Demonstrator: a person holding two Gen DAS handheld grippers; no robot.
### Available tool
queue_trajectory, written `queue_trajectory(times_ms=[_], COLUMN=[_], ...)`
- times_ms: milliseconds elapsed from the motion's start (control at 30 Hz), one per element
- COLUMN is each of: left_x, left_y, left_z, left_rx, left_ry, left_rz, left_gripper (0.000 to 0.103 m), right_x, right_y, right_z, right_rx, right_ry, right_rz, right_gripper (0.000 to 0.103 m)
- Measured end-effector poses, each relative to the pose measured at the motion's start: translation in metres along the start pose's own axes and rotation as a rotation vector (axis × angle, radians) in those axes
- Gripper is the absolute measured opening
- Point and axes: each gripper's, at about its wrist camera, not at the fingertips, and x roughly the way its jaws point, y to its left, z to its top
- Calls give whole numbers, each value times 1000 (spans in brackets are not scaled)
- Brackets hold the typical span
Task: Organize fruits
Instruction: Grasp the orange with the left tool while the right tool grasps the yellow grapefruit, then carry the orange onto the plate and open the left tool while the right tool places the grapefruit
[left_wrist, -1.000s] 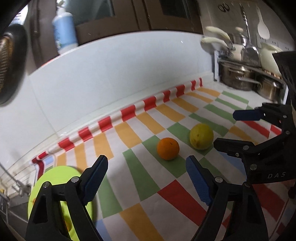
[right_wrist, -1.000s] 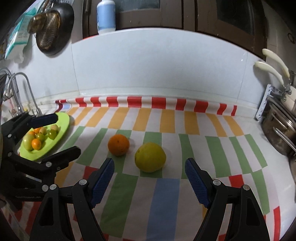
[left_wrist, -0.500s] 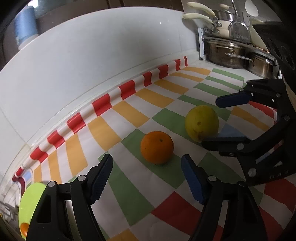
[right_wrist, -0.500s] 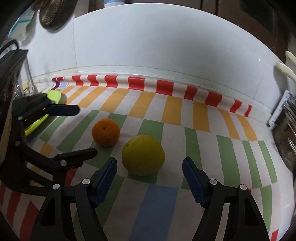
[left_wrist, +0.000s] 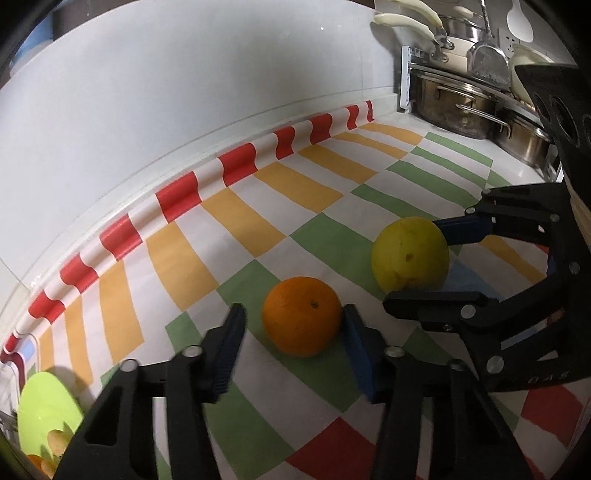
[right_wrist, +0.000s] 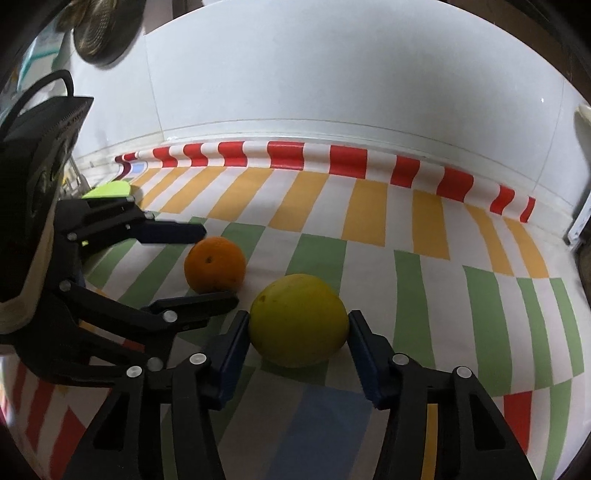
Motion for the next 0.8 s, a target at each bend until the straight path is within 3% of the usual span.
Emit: queue_trajectory(times_ms=[33,367,800], left_x=[0,-19,-87], left_y=[0,2,2], left_z=[0,-4,-19], left_rx=[-8,-106,-237], left_ry=[2,-2,-65], left_rz=[-9,37,80], left_gripper=[41,41,41], right_x=[0,-9,-56], right_y=[0,-6,17], right_z=[-1,-7,-6], right_rx=[5,92,132], right_ry=[-3,-16,-96], right_rz=[-1,-6,1], right_gripper=[54,53,53])
